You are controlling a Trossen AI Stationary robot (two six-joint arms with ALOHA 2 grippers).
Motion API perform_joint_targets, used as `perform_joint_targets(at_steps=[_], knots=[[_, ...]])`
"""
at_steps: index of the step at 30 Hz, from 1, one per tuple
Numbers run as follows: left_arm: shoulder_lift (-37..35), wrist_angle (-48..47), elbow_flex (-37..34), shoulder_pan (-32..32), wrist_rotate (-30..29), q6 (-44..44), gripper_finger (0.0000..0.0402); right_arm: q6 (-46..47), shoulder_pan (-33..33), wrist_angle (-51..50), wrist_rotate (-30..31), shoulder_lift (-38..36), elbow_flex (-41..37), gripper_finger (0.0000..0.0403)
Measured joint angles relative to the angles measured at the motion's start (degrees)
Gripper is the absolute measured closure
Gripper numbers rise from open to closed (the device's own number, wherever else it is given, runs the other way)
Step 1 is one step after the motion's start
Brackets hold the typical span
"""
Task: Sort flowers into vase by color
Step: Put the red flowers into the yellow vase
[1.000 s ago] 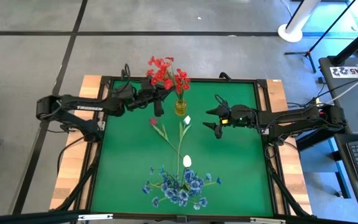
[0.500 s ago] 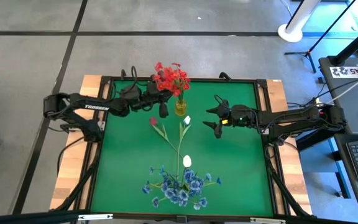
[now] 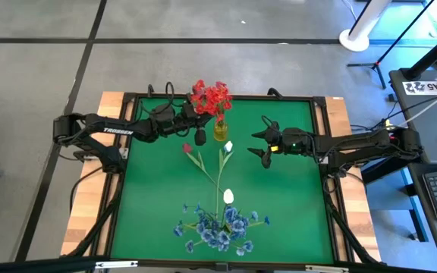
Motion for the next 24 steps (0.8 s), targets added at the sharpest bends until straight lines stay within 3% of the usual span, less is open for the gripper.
perform_joint_targets(at_steps=[9,17,24], knots=[[0.44,-1.09,0.0,0.0,0.02,-0.48,0.0396,0.07,-0.02,-0.07,-0.02,0.0,0.0,0.0104],[6.51,-1.04,0.0,0.31,-0.04,-3.16,0.0396,0.07,-0.01,-0.04,0.02,0.0,0.0,0.0104],[7.26,-0.51,0.0,0.26,-1.37,-3.57,0.0396,0.07,0.0,-0.04,0.04,0.0,0.0,0.0104]])
